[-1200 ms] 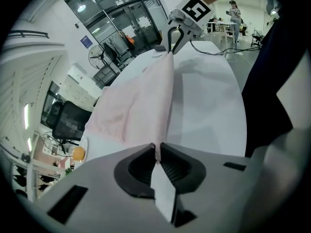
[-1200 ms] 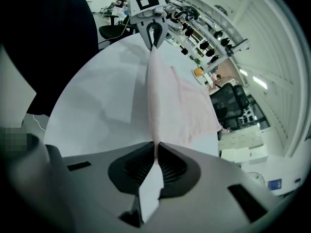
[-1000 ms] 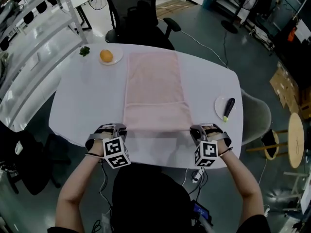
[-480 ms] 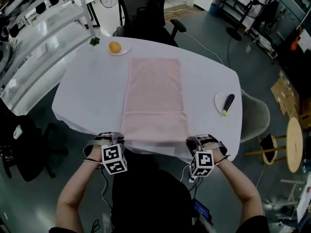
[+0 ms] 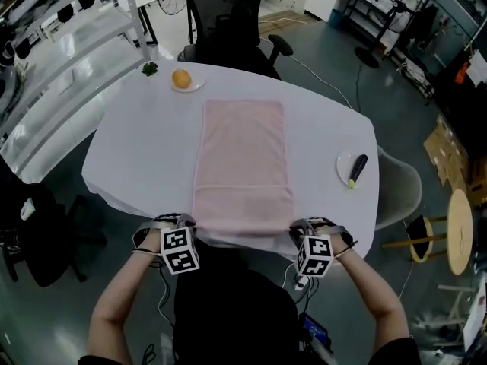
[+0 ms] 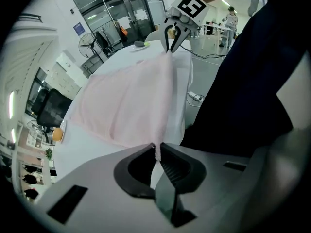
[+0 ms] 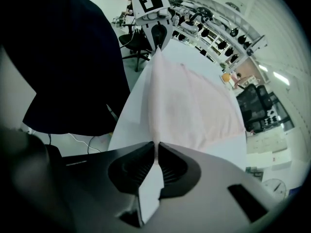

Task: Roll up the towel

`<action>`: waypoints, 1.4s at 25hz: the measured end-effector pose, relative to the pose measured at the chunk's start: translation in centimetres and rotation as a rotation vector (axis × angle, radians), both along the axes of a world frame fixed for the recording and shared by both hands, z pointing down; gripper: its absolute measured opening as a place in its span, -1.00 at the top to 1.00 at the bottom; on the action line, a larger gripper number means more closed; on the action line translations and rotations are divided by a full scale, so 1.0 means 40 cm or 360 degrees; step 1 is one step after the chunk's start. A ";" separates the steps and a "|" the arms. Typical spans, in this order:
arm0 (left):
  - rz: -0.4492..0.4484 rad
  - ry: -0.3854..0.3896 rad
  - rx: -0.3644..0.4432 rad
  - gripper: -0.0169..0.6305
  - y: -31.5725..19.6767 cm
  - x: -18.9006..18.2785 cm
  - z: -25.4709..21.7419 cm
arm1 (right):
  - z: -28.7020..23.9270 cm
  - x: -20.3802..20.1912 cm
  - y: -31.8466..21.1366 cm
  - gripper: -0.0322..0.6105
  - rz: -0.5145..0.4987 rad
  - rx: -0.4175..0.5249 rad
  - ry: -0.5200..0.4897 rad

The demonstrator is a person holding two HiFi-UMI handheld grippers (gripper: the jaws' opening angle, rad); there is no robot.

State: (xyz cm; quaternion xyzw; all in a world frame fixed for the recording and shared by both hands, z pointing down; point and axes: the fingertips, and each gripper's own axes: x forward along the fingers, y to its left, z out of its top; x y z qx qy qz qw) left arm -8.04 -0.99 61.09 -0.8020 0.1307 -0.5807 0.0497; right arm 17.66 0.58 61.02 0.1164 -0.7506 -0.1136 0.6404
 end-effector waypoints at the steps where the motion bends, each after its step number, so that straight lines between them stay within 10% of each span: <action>1: 0.0004 0.0013 -0.0017 0.82 -0.005 -0.001 -0.011 | -0.014 -0.003 -0.006 0.79 0.0022 -0.0033 -0.0032; 10: -0.0045 0.0130 -0.0117 0.80 -0.115 0.000 -0.089 | -0.076 -0.003 -0.121 0.74 0.0259 -0.0255 -0.0216; 35: -0.0137 0.0065 -0.0271 0.72 -0.341 -0.006 0.034 | 0.045 0.016 -0.354 0.67 0.0362 -0.0323 -0.0014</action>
